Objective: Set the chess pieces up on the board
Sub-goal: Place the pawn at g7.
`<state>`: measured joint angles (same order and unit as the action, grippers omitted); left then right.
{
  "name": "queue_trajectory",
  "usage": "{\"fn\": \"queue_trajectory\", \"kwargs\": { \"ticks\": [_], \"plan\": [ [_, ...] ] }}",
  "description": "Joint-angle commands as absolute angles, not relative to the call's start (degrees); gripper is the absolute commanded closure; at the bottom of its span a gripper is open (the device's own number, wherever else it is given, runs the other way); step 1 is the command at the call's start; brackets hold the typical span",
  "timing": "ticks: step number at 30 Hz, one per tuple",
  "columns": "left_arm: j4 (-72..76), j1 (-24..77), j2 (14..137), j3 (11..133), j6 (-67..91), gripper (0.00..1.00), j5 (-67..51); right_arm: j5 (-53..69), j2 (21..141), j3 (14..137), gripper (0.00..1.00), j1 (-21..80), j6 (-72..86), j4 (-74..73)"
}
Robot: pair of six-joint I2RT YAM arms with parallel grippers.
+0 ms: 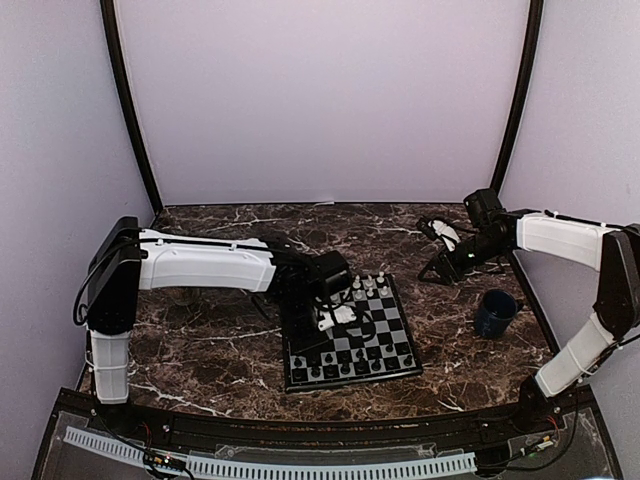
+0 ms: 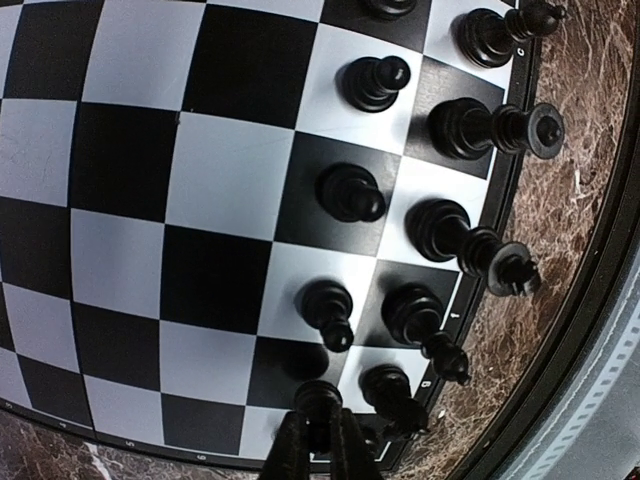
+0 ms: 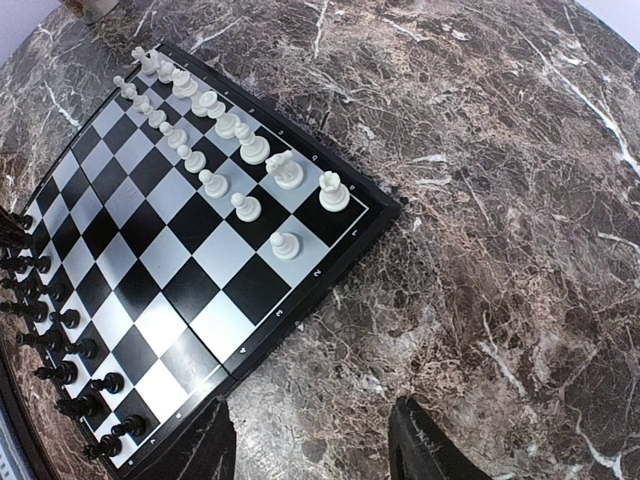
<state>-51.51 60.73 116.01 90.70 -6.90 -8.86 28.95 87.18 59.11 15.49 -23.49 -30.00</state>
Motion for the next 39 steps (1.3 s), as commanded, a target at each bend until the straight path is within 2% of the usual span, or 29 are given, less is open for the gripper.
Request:
{"fn": "queue_trajectory", "kwargs": {
  "ticks": [1, 30, 35, 39],
  "plan": [
    [-52.56, 61.08, 113.93, 90.01, -7.73, 0.96, -9.92, 30.14, 87.06, 59.06, 0.47, 15.29, -23.88, -29.79],
    [-51.14, 61.08, 117.02, 90.35, -7.21, 0.89, -8.69, 29.85, 86.31, 58.71, 0.47, 15.28, -24.17, -30.04],
    [-51.67, 61.08, 117.33, 90.26, -7.12, 0.81, -8.53, 29.84, 86.13, 58.81, 0.46, 15.29, -24.21, -30.06],
    [-52.00, 61.08, 116.63, 90.82, -6.77, 0.79, -7.85, 29.92, 85.79, 59.15, 0.46, 15.29, -24.17, -30.38]
  ]
}}
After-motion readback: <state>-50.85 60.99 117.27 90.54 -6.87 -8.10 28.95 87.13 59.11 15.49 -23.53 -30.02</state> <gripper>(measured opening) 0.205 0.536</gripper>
